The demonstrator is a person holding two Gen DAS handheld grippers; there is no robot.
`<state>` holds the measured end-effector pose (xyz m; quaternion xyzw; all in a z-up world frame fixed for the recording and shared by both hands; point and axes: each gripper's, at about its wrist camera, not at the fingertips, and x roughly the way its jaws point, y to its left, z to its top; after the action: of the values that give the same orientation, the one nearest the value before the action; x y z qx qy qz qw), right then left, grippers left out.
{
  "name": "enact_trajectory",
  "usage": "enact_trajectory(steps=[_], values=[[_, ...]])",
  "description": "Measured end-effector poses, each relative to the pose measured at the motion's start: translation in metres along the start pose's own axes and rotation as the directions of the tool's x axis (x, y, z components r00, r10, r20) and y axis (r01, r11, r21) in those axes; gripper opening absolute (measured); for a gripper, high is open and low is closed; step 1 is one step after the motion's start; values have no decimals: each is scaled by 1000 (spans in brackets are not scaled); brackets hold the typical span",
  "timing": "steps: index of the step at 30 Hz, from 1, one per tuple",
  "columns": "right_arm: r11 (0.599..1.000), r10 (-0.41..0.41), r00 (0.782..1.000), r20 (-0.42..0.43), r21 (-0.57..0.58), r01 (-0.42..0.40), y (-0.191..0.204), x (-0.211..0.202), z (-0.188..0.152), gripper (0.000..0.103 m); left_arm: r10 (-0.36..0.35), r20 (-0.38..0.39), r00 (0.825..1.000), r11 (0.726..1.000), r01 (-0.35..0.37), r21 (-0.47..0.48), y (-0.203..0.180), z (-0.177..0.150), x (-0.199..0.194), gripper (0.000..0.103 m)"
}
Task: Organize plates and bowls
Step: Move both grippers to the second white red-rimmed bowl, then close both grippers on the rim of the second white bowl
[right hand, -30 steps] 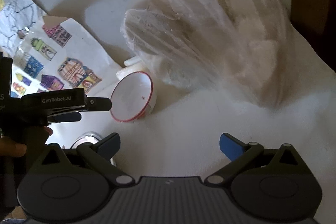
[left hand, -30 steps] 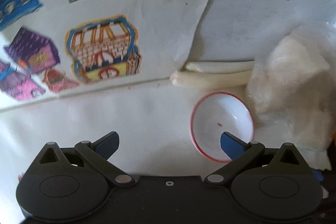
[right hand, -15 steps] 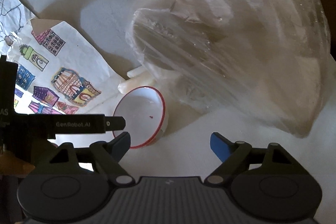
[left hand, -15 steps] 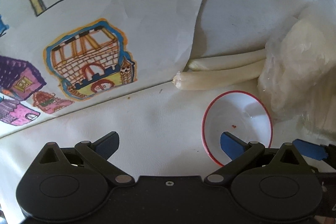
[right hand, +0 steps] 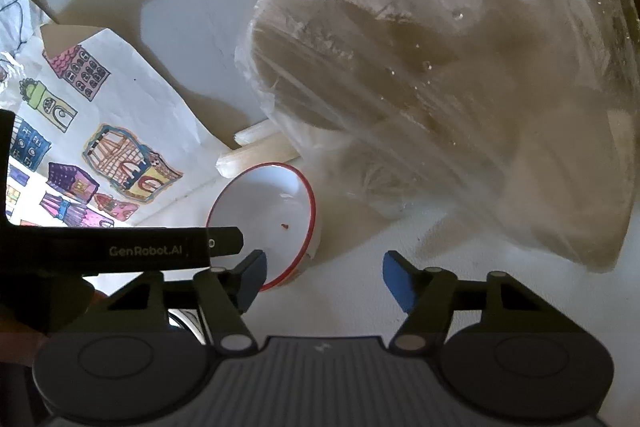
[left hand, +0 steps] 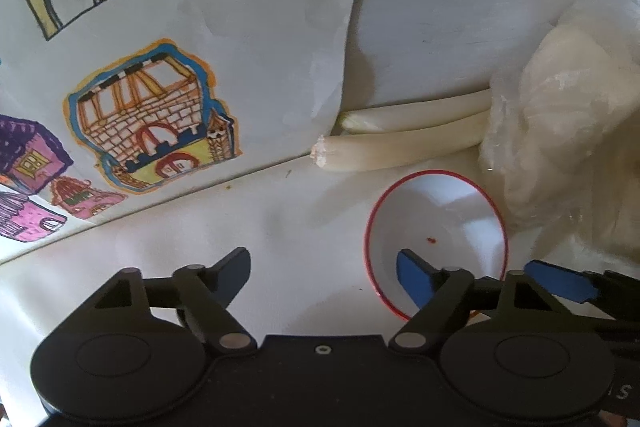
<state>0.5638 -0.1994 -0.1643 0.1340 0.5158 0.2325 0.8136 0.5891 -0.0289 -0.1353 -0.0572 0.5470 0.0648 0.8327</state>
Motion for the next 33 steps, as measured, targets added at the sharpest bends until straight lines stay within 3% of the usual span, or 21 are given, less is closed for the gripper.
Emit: enact_trajectory(steps=[10, 19, 23, 33], values=[[1000, 28, 1000, -9, 13, -28, 1, 5, 3, 43, -97, 8, 995, 994, 97, -41, -11, -6, 1, 38], [999, 48, 999, -23, 2, -48, 4, 9, 7, 30, -135, 9, 991, 989, 136, -57, -20, -16, 1, 21], [998, 58, 998, -34, -19, -59, 7, 10, 6, 23, -139, 8, 990, 988, 139, -74, -21, -24, 1, 19], [996, 62, 997, -48, -63, -65, 12, 8, 5, 23, -131, 15, 991, 987, 132, -91, -26, -46, -3, 18]])
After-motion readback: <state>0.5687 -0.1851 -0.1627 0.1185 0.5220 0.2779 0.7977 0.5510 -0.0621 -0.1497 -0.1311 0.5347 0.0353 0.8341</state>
